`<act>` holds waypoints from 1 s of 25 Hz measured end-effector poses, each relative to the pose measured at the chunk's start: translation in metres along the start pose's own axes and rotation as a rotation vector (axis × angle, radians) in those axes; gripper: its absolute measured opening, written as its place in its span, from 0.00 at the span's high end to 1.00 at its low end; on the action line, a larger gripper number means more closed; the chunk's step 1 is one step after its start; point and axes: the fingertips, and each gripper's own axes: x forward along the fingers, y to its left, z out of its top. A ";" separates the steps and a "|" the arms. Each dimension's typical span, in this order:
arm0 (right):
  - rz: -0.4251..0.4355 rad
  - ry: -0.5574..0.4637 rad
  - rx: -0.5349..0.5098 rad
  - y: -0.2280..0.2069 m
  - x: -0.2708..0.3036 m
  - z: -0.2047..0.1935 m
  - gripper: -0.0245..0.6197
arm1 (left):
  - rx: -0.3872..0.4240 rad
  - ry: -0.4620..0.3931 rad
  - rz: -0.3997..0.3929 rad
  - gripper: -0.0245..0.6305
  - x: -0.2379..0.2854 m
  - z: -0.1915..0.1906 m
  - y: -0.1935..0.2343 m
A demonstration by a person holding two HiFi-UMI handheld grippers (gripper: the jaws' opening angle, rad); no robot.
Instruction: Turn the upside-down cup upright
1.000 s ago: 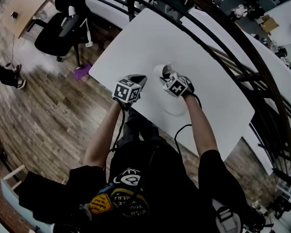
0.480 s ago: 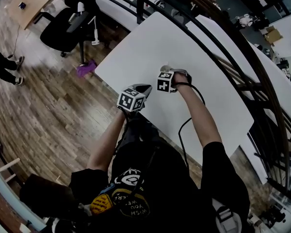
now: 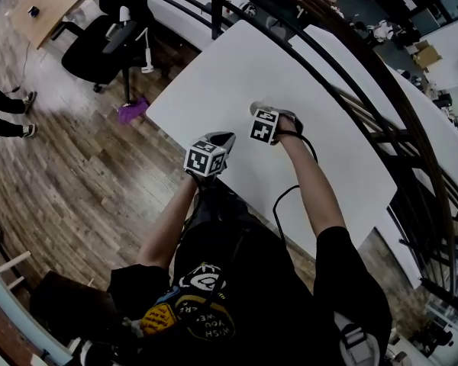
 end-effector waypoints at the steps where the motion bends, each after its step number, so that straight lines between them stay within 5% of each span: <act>1: -0.011 -0.024 0.022 0.000 -0.003 -0.001 0.88 | -0.006 -0.001 0.002 0.96 -0.001 -0.001 0.000; 13: -0.073 -0.187 0.128 0.010 -0.027 0.006 0.84 | 0.002 -0.003 -0.009 0.96 -0.009 -0.009 -0.019; 19: -0.207 -0.416 0.430 0.018 -0.094 -0.021 0.96 | 0.041 -0.069 0.039 0.96 -0.033 0.001 -0.029; 25: -0.218 -0.771 0.787 0.062 -0.154 -0.035 0.96 | 0.094 -0.175 0.108 0.96 -0.069 0.008 -0.054</act>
